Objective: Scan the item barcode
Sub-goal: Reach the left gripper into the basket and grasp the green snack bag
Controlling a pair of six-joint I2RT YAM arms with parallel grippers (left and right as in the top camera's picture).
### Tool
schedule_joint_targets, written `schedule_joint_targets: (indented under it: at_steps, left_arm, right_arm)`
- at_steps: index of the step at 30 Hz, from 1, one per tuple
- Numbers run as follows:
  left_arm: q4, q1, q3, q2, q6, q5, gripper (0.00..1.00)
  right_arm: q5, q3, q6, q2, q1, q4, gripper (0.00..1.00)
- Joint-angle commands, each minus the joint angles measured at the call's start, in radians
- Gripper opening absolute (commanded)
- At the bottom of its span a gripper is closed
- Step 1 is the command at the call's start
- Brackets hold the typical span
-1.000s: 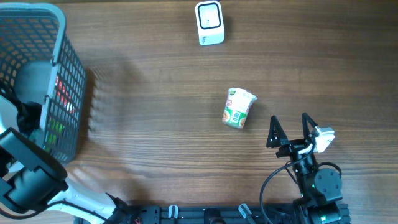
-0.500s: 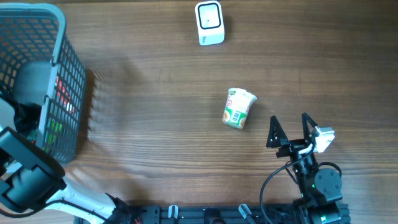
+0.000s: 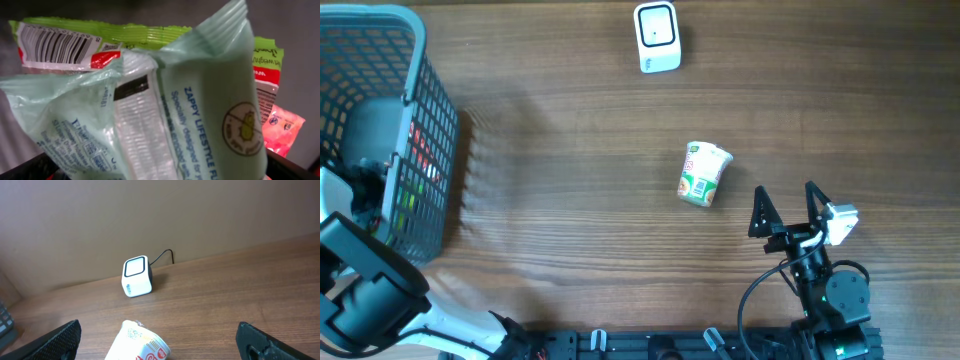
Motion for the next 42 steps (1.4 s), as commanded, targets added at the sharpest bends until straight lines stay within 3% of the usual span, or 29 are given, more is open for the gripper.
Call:
schedule_joint_targets:
  at_steps: [1, 3, 7, 32, 34, 36, 40, 42]
  left_arm:
    - [-0.083, -0.025, 0.028, 0.048, 0.005, 0.191, 1.00]
    - [-0.100, -0.025, 0.045, 0.020, 0.005, 0.178, 1.00]
    - [-0.137, -0.025, 0.035, 0.027, 0.026, 0.000, 1.00]
    - [-0.090, -0.025, -0.019, 0.280, 0.054, -0.005, 1.00]
    - [-0.081, -0.025, -0.019, 0.290, 0.054, -0.005, 0.89]
    - [-0.075, -0.025, -0.019, 0.290, 0.054, -0.004, 0.40]
    - [-0.081, -0.025, -0.018, 0.288, 0.055, 0.008, 0.19]
    - [-0.120, -0.025, 0.016, 0.271, 0.055, 0.007, 0.16]
  right_arm:
    - [0.003, -0.001, 0.010, -0.004, -0.004, 0.005, 1.00]
    - [0.003, -0.001, 0.010, -0.003, -0.004, 0.005, 1.00]
    - [0.003, -0.001, 0.010, -0.003, -0.004, 0.005, 0.99]
    - [0.003, -0.001, 0.011, -0.003, -0.004, 0.005, 1.00]
    - [0.003, -0.001, 0.010, -0.003, -0.004, 0.005, 1.00]
    - [0.003, -0.001, 0.011, -0.003, -0.004, 0.005, 1.00]
    - [0.003, -0.001, 0.010, -0.003, -0.004, 0.005, 0.99]
    - [0.003, -0.001, 0.011, -0.003, -0.004, 0.005, 1.00]
